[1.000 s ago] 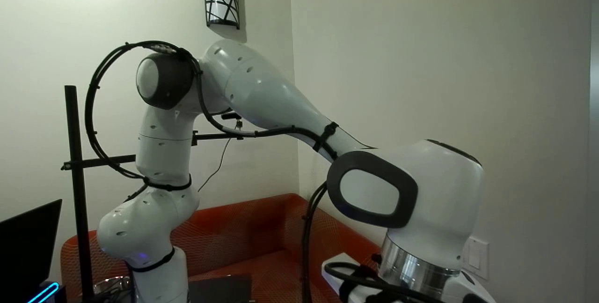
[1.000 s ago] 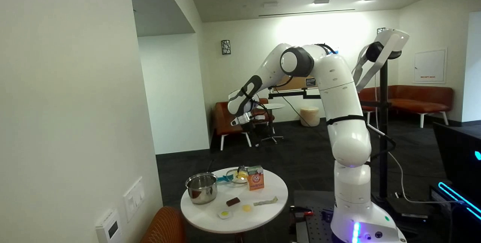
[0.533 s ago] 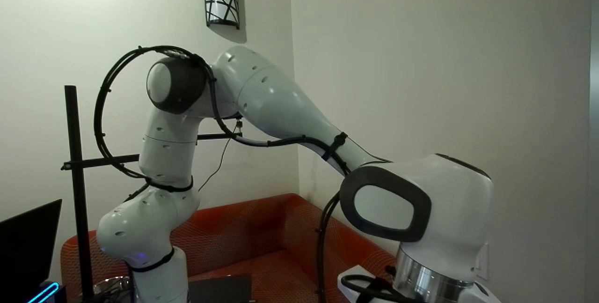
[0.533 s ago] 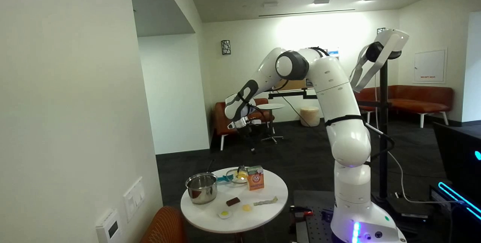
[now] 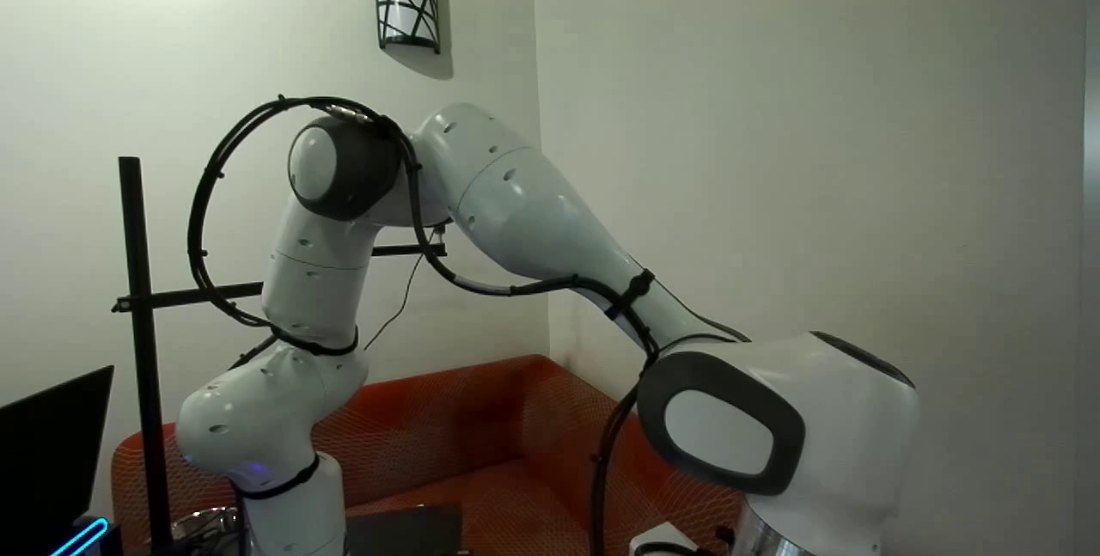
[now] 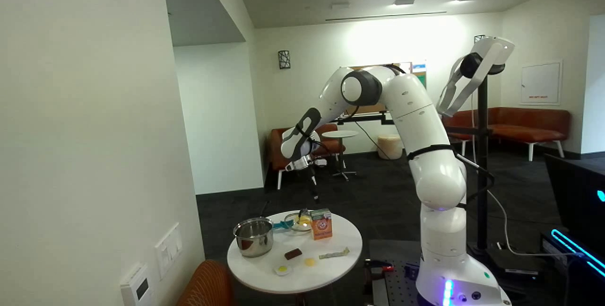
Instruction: Pour the contents in the box into the pot
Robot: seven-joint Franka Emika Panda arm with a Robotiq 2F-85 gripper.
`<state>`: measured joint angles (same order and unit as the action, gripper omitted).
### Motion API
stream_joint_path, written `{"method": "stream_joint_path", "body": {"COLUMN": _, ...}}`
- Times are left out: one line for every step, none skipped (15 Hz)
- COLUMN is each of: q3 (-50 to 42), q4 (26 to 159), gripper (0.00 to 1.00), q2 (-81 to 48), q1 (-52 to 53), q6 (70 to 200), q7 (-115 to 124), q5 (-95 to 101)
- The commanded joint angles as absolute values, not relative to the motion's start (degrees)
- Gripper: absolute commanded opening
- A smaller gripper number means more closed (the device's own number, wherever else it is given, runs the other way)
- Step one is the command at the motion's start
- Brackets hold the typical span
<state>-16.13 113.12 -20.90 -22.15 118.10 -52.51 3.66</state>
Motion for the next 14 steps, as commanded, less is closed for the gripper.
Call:
{"method": "stream_joint_path", "body": {"q3": -14.86, "q4": 112.02, "gripper": 1.0, "q2": -21.9, "q1": -23.93, "q6": 118.82, "q7": -52.12, "q5": 1.74}}
{"method": "stream_joint_path", "body": {"q3": -14.72, "q4": 111.91, "gripper": 1.0, "q2": -22.02, "q1": -24.29, "q6": 118.95, "q7": -52.23, "q5": 1.32}}
{"method": "stream_joint_path", "body": {"q3": -14.65, "q4": 111.89, "gripper": 1.0, "q2": -22.11, "q1": -24.54, "q6": 119.23, "q7": -52.27, "q5": 1.01}}
{"method": "stream_joint_path", "body": {"q3": -14.64, "q4": 111.98, "gripper": 1.0, "q2": -22.14, "q1": -24.78, "q6": 119.81, "q7": -52.32, "q5": 0.81}}
{"method": "stream_joint_path", "body": {"q3": -14.63, "q4": 112.03, "gripper": 1.0, "q2": -22.12, "q1": -24.98, "q6": 120.03, "q7": -52.48, "q5": 0.63}}
{"method": "stream_joint_path", "body": {"q3": -14.67, "q4": 112.22, "gripper": 1.0, "q2": -22.08, "q1": -25.12, "q6": 120.52, "q7": -52.55, "q5": 0.64}}
{"method": "stream_joint_path", "body": {"q3": -14.69, "q4": 112.44, "gripper": 1.0, "q2": -22.01, "q1": -25.22, "q6": 121.01, "q7": -52.53, "q5": 0.67}}
{"method": "stream_joint_path", "body": {"q3": -14.69, "q4": 112.76, "gripper": 1.0, "q2": -21.89, "q1": -25.3, "q6": 121.58, "q7": -52.61, "q5": 0.81}}
{"method": "stream_joint_path", "body": {"q3": -14.67, "q4": 113.08, "gripper": 1.0, "q2": -21.81, "q1": -25.38, "q6": 122.17, "q7": -52.72, "q5": 0.9}}
{"method": "stream_joint_path", "body": {"q3": -14.66, "q4": 113.28, "gripper": 1.0, "q2": -21.81, "q1": -25.45, "q6": 122.58, "q7": -52.8, "q5": 0.95}}
{"method": "stream_joint_path", "body": {"q3": -14.63, "q4": 113.58, "gripper": 1.0, "q2": -21.8, "q1": -25.55, "q6": 123.2, "q7": -52.91, "q5": 0.86}}
{"method": "stream_joint_path", "body": {"q3": -14.63, "q4": 114.12, "gripper": 1.0, "q2": -21.74, "q1": -25.62, "q6": 124.13, "q7": -52.91, "q5": 0.89}}
{"method": "stream_joint_path", "body": {"q3": -14.57, "q4": 114.58, "gripper": 1.0, "q2": -21.73, "q1": -25.71, "q6": 125.0, "q7": -52.92, "q5": 0.77}}
{"method": "stream_joint_path", "body": {"q3": -14.55, "q4": 115.25, "gripper": 1.0, "q2": -21.77, "q1": -25.76, "q6": 126.03, "q7": -52.87, "q5": 0.85}}
